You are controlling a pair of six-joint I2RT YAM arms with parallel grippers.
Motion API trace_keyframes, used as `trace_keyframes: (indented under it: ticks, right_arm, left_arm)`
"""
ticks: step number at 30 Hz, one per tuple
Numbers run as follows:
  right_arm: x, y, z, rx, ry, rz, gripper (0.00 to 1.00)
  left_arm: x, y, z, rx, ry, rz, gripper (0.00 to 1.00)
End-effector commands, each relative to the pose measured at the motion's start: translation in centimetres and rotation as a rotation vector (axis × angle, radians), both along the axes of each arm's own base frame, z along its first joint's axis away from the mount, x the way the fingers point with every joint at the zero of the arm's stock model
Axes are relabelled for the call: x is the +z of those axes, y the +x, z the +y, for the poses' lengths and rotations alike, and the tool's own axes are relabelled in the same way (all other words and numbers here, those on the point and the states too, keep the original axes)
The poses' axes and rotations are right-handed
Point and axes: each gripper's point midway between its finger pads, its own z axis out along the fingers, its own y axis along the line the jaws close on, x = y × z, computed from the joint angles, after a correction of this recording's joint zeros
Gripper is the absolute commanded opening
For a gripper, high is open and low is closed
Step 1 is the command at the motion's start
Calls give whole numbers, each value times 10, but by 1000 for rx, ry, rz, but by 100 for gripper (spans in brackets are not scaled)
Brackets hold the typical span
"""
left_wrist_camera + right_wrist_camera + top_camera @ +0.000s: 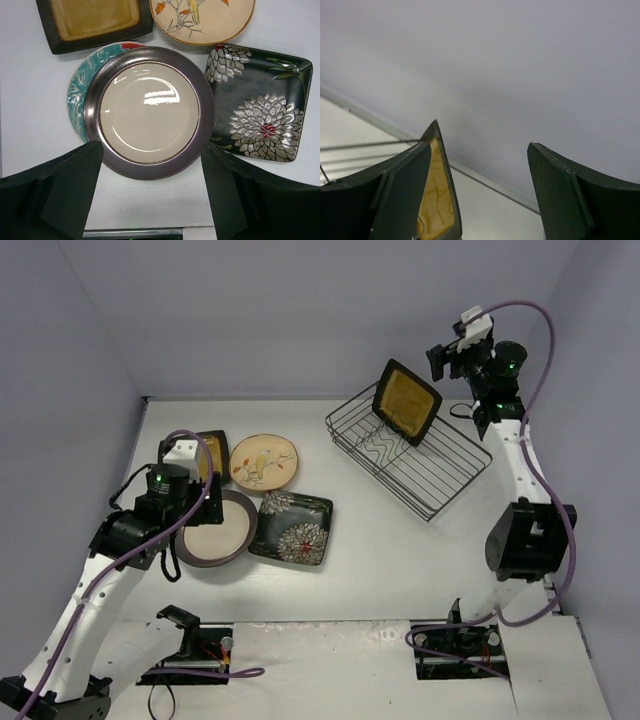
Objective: Load the plates into the dish rack
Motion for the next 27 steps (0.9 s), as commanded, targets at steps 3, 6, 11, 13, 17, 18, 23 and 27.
trace_keyframes:
  ticks: [3, 6, 11, 13, 17, 18, 23, 27]
  right_arm:
    - [94, -65, 34, -104, 234, -64, 79]
    - [70, -94, 89, -62, 406, 109, 79]
    - [3, -149, 180, 39, 676, 491, 78]
    - [-29, -164, 206, 48, 708, 609, 77]
    - [-75, -214, 278, 96, 743, 809, 76]
    - [-95, -218, 290, 80, 734, 857, 76]
    - [-147, -257, 357, 126, 700, 1030, 73]
    - [-184, -269, 397, 162, 684, 1131, 72]
  left_arm:
    - [5, -2, 9, 48, 6, -41, 80]
    - [-1, -6, 11, 60, 6, -22, 80]
    - [-3, -12, 8, 43, -11, -6, 80]
    - [-2, -14, 9, 46, -11, -4, 80]
    - [1, -17, 13, 61, 0, 2, 80]
    - [1, -19, 13, 56, 0, 10, 80]
    - [3, -26, 14, 59, -6, 24, 80]
    - [8, -33, 16, 56, -18, 12, 80]
